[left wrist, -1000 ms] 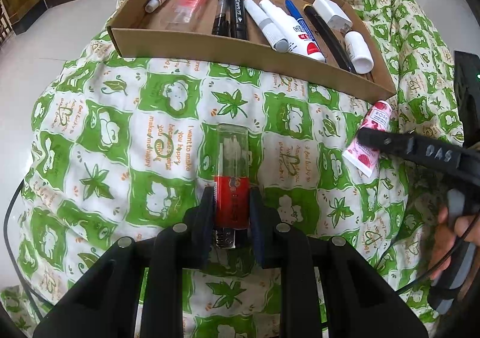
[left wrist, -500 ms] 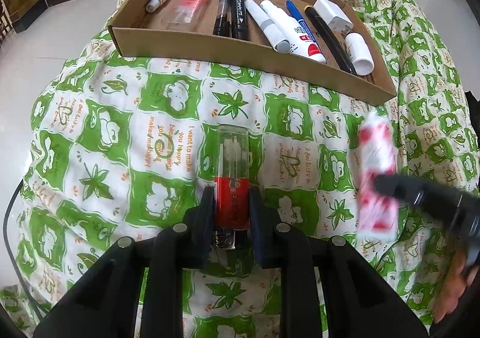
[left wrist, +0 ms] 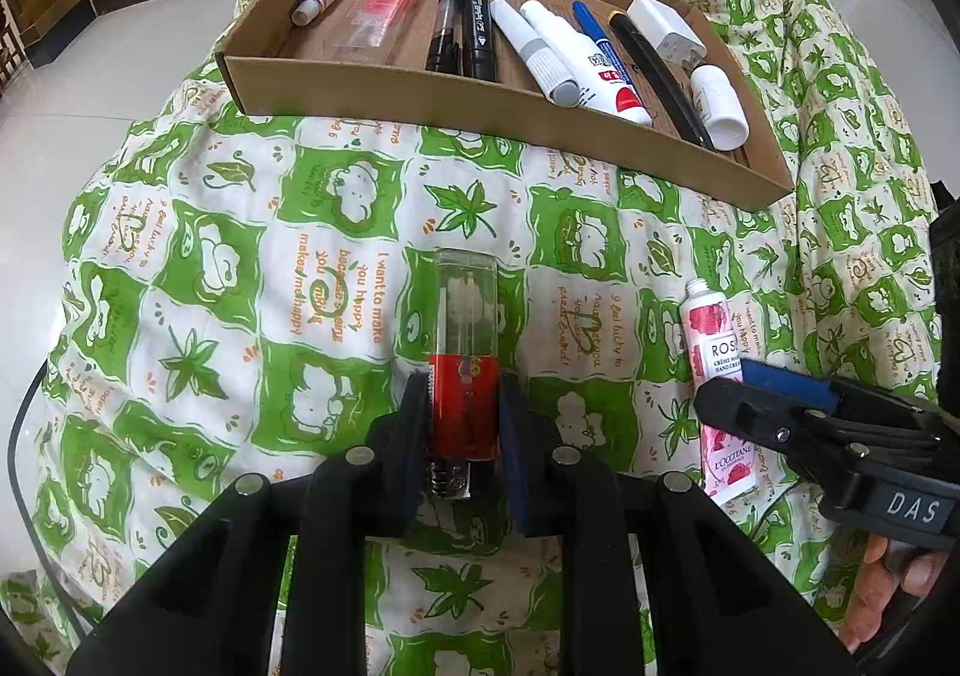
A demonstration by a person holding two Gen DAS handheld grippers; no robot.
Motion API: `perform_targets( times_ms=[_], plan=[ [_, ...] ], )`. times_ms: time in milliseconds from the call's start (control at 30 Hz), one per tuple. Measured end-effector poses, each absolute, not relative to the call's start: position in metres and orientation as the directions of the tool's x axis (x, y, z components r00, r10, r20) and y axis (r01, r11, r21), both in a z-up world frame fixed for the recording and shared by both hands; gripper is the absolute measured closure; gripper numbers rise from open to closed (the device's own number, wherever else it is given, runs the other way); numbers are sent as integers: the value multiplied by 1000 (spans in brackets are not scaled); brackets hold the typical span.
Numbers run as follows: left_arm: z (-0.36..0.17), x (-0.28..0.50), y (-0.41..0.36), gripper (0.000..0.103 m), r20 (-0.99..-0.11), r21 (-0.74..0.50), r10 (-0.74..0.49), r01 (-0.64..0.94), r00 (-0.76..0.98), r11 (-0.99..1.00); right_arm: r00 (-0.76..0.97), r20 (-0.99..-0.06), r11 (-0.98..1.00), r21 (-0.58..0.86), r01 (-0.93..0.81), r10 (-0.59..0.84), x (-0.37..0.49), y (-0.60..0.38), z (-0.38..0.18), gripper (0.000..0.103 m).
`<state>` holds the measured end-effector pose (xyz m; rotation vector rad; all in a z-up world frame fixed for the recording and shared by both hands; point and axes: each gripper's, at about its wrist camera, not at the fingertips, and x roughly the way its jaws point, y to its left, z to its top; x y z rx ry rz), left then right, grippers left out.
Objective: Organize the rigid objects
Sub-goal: 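Lift the red lighter with the left gripper while the right gripper grasps the pink ROSE tube, then carry the lighter and pink tube over the tray and lower them in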
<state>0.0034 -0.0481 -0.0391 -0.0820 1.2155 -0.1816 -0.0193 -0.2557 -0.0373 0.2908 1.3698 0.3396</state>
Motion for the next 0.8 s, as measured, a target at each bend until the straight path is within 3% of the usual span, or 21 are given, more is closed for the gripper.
perform_targets(
  times_ms=[333, 433, 533, 800],
  plan=[
    [-39, 4, -48, 83, -924, -158, -181, 96, 335, 983, 170, -963, 955, 165, -248, 210, -31, -221, -41, 59],
    [-39, 4, -50, 83, -924, -158, -181, 95, 336, 983, 183, -969, 952, 106, -287, 164, -32, -214, -45, 66],
    [-40, 4, -51, 83, -924, -157, -180, 94, 338, 983, 189, -969, 951, 99, -292, 159, -31, -210, -46, 73],
    [-27, 2, -39, 84, -882, -252, -264, 83, 391, 964, 244, -930, 941, 206, -267, 273, -29, -225, -17, 74]
  ],
)
